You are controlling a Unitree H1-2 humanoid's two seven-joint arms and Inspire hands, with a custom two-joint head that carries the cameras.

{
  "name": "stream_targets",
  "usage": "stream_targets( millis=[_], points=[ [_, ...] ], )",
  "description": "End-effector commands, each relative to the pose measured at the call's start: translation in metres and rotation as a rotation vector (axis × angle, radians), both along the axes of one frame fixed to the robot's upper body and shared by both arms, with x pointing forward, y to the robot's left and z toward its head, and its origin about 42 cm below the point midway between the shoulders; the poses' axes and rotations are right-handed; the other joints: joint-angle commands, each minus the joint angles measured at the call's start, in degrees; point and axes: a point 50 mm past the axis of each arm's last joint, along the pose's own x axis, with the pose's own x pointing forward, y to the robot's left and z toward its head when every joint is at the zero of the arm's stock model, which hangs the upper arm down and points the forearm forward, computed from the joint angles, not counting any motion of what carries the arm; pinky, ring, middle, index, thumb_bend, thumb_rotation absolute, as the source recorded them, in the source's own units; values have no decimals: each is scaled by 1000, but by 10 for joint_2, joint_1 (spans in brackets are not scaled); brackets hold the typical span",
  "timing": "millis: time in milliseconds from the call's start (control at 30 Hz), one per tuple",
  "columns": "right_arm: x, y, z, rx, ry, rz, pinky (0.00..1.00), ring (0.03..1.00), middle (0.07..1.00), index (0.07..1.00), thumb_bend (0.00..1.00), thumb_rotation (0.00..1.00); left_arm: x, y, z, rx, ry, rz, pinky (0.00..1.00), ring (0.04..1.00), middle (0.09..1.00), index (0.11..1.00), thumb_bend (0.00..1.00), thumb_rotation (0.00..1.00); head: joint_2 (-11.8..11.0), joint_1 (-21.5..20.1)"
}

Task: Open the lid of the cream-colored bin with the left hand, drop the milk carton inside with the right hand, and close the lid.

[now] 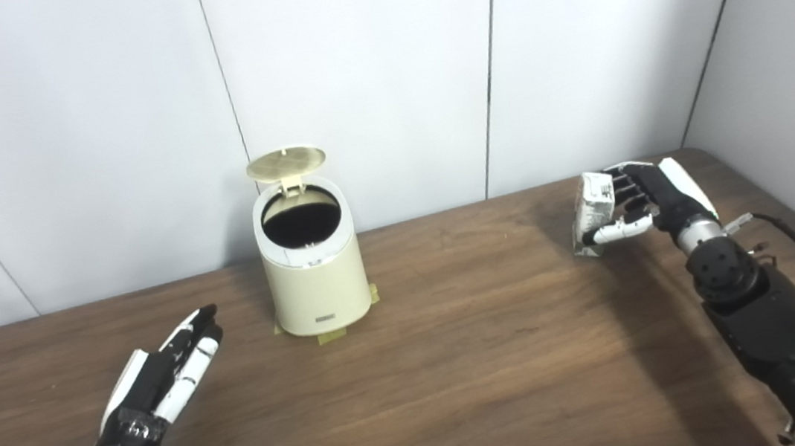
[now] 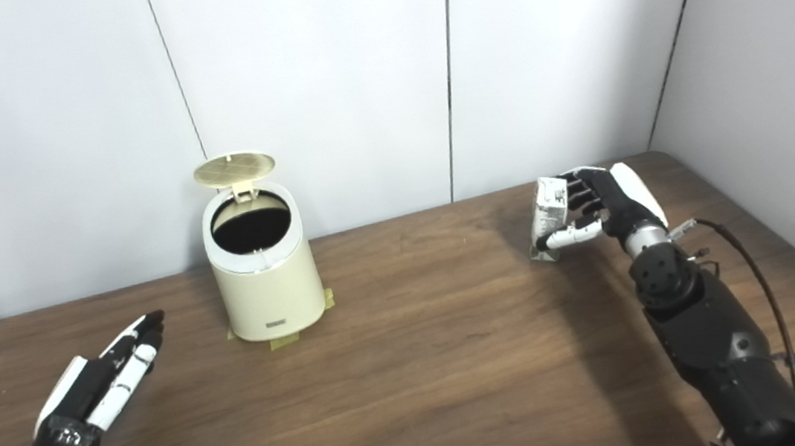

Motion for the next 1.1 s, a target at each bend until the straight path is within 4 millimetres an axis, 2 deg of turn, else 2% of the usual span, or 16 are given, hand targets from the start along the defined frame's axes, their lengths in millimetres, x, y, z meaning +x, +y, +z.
stream_targets(
  millis=[0, 633, 733, 767, 800, 900, 1067],
  points=[
    [12, -7, 40, -48, -112, 16, 637, 669, 678, 684, 947, 69, 8, -1, 28, 15, -101, -22, 926, 960, 956, 948, 465, 858, 1, 0],
    [12, -3, 39, 7, -192, -32, 597, 628, 637, 634, 871, 3, 6, -3, 26, 12, -99, -23, 936, 943, 943, 947, 460, 845, 4, 1],
    [12, -4, 39, -1, -206, -48, 533, 579, 605, 614, 843, 0, 6, -3, 26, 10, -99, -21, 922, 940, 942, 947, 461, 842, 5, -1],
    [12, -4, 39, -3, -213, -56, 502, 549, 541, 565, 690, 0, 6, -3, 26, 11, -99, -21, 920, 938, 941, 947, 460, 842, 5, -1],
    [11, -4, 39, -5, -218, -63, 476, 518, 497, 537, 594, 0, 6, -3, 26, 14, -99, -19, 916, 937, 939, 945, 457, 842, 5, -1],
    [11, -4, 38, -27, -233, -76, 446, 461, 480, 513, 531, 0, 5, -3, 26, 12, -100, -18, 907, 928, 933, 940, 449, 836, 5, -1],
    [9, -2, 37, -46, -236, -92, 398, 427, 488, 506, 520, 0, 5, -3, 26, 11, -99, -20, 916, 931, 936, 942, 453, 842, 5, 0]
  ],
)
